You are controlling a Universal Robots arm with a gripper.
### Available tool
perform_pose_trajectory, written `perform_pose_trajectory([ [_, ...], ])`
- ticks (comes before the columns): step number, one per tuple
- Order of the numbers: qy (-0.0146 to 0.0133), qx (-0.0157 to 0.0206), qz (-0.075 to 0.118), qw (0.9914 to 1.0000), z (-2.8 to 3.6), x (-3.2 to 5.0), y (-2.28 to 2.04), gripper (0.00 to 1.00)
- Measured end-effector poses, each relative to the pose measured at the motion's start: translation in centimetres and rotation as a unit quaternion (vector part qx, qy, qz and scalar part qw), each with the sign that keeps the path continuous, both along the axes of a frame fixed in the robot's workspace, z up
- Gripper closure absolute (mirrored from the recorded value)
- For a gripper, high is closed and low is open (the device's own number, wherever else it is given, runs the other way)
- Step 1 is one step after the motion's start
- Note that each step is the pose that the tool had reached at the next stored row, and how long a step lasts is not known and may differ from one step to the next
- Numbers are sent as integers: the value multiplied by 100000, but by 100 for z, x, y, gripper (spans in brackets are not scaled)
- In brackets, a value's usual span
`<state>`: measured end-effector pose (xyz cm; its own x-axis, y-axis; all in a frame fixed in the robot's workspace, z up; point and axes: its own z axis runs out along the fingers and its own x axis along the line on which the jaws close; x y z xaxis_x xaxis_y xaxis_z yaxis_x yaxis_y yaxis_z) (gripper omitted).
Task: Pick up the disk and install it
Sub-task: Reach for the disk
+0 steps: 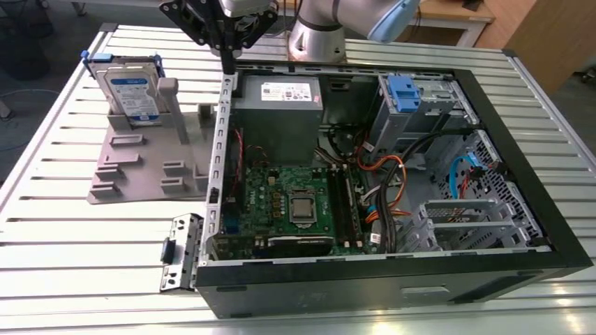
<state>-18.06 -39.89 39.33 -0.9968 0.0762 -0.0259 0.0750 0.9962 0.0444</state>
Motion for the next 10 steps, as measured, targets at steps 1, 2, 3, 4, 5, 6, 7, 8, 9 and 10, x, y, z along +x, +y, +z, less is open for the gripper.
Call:
perform_pose_trajectory([
  [1, -2, 1, -3, 100000, 0, -9, 0, 90],
  [2, -2, 0, -4, 100000, 0, -18, 0, 90],
  [3, -1, -1, -5, 100000, 0, -28, 0, 90],
  [4, -5, 5, -2, 100000, -1, -35, 0, 90],
  [5, -8, 8, -4, 100000, -1, -42, 0, 90],
  [6, -3, 4, -5, 100000, -1, -48, 0, 90],
  [7, -2, 2, -4, 100000, -1, -55, 0, 90],
  [8, -5, 3, -4, 100000, -1, -61, 0, 90],
  [9, -5, 3, -5, 100000, -1, -67, 0, 90],
  [10, -1, 2, -4, 100000, -1, -74, 0, 90],
])
